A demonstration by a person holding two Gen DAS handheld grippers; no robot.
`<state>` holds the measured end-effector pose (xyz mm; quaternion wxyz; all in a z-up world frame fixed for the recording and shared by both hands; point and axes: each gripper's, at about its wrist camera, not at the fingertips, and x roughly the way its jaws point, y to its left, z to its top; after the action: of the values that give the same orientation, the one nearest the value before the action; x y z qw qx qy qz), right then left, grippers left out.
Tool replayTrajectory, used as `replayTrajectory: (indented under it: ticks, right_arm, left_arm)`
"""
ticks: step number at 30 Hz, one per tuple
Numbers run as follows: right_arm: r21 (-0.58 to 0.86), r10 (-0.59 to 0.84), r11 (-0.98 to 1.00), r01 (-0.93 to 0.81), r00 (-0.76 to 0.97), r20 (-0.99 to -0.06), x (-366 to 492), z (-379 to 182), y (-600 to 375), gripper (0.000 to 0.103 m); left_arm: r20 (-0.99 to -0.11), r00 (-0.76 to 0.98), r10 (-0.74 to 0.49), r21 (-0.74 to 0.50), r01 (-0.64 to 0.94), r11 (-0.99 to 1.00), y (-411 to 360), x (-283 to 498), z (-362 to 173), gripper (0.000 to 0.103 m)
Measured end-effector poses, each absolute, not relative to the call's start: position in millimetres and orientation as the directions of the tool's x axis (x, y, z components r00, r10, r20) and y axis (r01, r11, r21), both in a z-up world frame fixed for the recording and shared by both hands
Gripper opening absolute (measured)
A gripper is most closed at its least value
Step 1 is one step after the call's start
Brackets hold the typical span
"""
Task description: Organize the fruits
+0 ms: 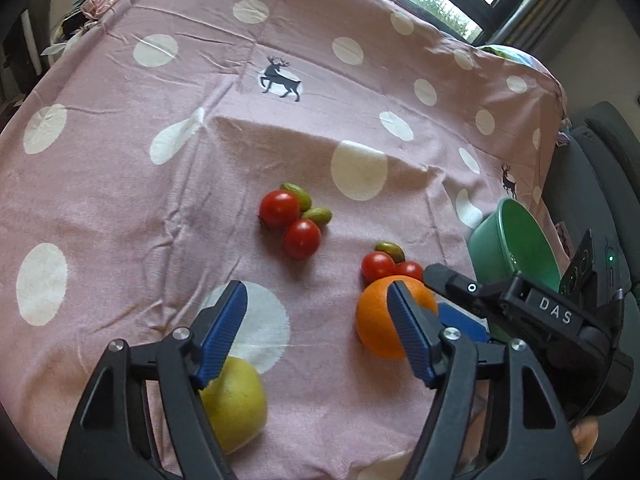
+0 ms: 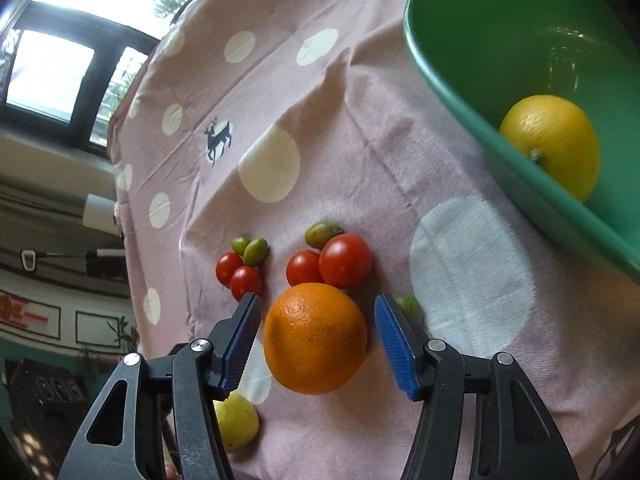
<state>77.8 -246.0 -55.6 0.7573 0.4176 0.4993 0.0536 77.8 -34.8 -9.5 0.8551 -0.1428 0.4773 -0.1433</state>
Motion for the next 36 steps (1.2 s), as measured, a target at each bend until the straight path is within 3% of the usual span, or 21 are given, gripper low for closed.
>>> replayTrajectory:
  ticks: [5,9,14,16,27,36]
  right_arm:
    - [0.658,0.461,0.671,0.342,0.503,-0.731,72,-51,-251,0.061]
    - [0.684,0.492,0.656,0.319,0.507,-0.708,73,-48,-250,0.061]
    - [0.700,0.513,0.656,0.282,0.513,-0.688,74,-43,-246,0.059]
    - [0.703,0.527,0.654,0.279,0.499,-0.688,76,-47,-245,0.051]
    - [0.725,0.563,0.622,0.295,0.475,-0.676,77,-57,-247,0.051]
    - [0.668,0.519,0.697,0.259,0.461,-0.720,79,-50,-236,0.051]
  left_arm:
    - [-0.766,0.401,-0.502,-0.457,0.210,0.864,-59,79,-22,0.065]
    - [-0.769,0.356,-0.531,-0.469,0.251,0.847,-74,75,-26,0.063]
    - [-0.789,0.335,-0.515,-0.448,0.259,0.856,-81,75,-31,0.063]
    - [-0.793,0.321,-0.518,-0.454,0.257,0.853,-83,76,-35,0.062]
    - [-0.791,0.298,-0.535,-0.474,0.254,0.843,-87,80,-41,0.059]
    - [-0.799,0.337,-0.499,-0.429,0.263,0.864,-91,77,-35,0.058]
